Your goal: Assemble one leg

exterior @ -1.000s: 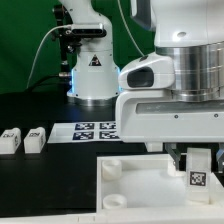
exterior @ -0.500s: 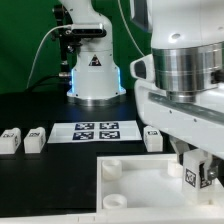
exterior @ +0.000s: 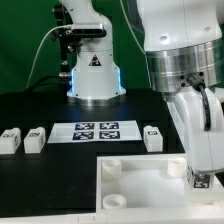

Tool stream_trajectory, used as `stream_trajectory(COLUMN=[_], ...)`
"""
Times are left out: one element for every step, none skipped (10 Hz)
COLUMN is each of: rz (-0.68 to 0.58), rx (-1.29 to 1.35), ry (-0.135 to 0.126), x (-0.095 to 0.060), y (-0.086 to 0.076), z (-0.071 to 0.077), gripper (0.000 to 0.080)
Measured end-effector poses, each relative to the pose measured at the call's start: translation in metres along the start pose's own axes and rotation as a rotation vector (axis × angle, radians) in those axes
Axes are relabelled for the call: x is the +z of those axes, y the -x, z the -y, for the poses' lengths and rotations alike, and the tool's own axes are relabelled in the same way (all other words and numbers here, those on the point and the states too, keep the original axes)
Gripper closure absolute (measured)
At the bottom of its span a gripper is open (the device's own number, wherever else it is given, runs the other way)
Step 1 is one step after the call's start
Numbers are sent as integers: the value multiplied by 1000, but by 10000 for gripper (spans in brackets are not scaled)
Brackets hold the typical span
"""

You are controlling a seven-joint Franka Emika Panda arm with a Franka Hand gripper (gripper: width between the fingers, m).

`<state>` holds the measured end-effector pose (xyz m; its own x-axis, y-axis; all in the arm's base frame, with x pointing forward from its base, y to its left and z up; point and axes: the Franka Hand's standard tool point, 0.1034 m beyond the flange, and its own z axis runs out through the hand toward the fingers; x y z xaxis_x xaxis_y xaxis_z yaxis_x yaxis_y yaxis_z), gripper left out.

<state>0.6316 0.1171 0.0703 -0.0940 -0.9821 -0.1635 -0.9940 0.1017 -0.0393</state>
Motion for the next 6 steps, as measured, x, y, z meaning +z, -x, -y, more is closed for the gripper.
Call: stream_trajectory(rz=[0, -2, -5, -4, -2, -3], rx=[-82, -244, -423, -594, -712, -792], ry=[-4, -13, -11, 10, 24, 21], x=[1, 2, 2, 2, 2, 2], y=[1, 2, 1, 3, 7, 4], z=[0, 1, 1, -1, -2, -1], gripper=[407, 270, 187, 187, 157, 152])
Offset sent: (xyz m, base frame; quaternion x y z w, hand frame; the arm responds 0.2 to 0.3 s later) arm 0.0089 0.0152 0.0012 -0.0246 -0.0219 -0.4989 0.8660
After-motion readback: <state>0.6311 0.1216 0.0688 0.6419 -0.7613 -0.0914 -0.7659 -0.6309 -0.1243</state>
